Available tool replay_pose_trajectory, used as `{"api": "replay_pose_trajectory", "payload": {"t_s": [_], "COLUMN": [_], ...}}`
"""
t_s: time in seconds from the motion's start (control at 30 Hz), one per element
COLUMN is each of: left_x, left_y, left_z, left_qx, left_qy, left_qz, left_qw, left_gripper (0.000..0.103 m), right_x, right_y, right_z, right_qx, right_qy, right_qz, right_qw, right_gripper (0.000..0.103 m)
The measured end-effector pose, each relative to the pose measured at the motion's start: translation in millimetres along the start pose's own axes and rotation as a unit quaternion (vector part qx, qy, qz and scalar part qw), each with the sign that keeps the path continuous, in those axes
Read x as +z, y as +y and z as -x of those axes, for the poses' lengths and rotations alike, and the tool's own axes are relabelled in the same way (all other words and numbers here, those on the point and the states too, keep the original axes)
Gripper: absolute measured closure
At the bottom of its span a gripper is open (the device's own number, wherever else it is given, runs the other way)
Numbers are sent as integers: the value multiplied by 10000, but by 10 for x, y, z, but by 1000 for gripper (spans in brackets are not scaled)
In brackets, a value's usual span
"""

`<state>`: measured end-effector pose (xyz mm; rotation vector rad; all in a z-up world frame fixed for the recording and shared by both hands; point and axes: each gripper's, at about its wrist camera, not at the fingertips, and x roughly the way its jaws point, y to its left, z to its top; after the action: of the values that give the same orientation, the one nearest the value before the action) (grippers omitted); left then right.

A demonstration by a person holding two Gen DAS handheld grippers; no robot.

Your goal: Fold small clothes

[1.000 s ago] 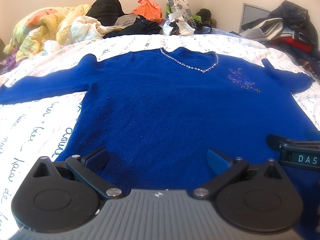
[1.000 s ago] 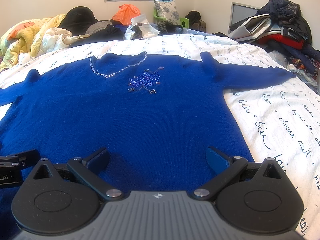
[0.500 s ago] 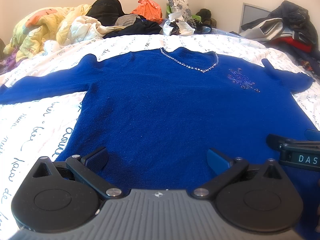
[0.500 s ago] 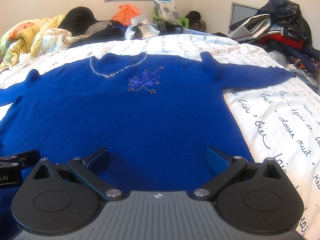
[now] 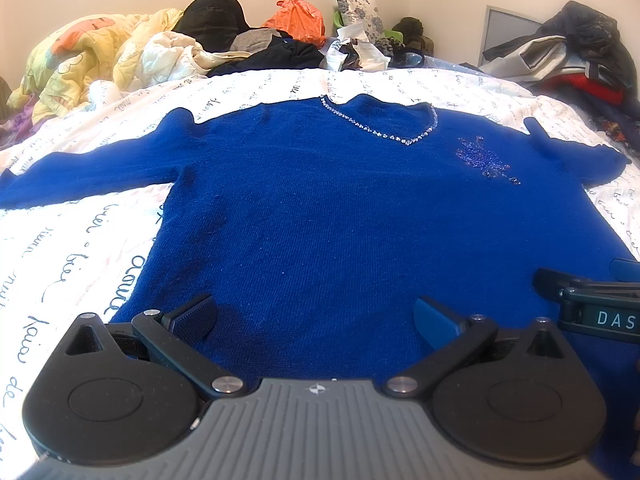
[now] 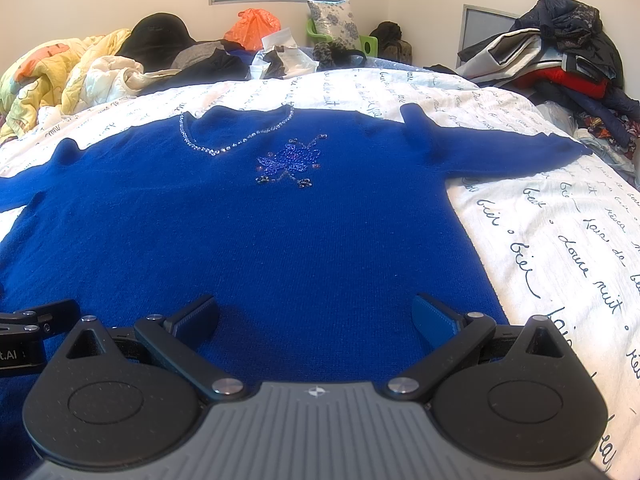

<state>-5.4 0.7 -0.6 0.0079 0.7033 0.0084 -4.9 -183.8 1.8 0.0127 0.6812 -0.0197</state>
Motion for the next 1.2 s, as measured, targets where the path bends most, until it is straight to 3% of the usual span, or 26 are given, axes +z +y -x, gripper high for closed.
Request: {"api": "replay_pose_trajectory", "payload": {"t_s": [0.23,0.33,0.43,0.5,0.6,0.73,0.77,0.83,0.93,1.0,1.07,1.2], "left_x": [1,1,0,1,0,0,0,0,-1,1,0,1], "left_y": [-2,-2,0,0,-5,-6,-6,-6,-6,-5,-4,-3], "left_z": [0,0,-1,0,-4,-4,-4,-3,-5,-3,-3,-6], "left_qx": [0,1,1,-5,-6,-4,-4,-6,-3,-4,-2,-3], "left_qy": [1,1,-1,0,-1,-1,-1,0,0,-1,-1,0], "left_qz": [-1,-1,0,1,2,3,2,2,2,4,3,6], "left_qw": [10000,10000,10000,10000,10000,10000,10000,10000,10000,10000,10000,10000], "left_gripper": [0,0,0,0,0,0,0,0,0,0,0,0], "right_x": [14,157,496,772,1146,1348,1370,1408,1374,1347,1364,1325], "right_y": [18,-138,-659,-1194,-2204,-3511,-3758,-4051,-4249,-4273,-4277,-4325], "right_z": [0,-8,7,-37,-303,-829,-984,-1227,-1496,-1616,-1699,-1731], "right_qx": [35,477,1052,1174,1036,776,757,438,171,257,290,444], "right_qy": [26,175,-192,-494,-704,-579,-515,-362,-223,-289,-301,-500], "right_qz": [6,-93,-899,-1527,-2596,-4223,-4425,-4578,-4557,-4554,-4507,-4660], "right_qw": [10000,9987,9902,9800,9576,9013,8921,8872,8897,8895,8917,8822], "right_gripper": [0,0,0,0,0,0,0,1,27,57,67,70]}}
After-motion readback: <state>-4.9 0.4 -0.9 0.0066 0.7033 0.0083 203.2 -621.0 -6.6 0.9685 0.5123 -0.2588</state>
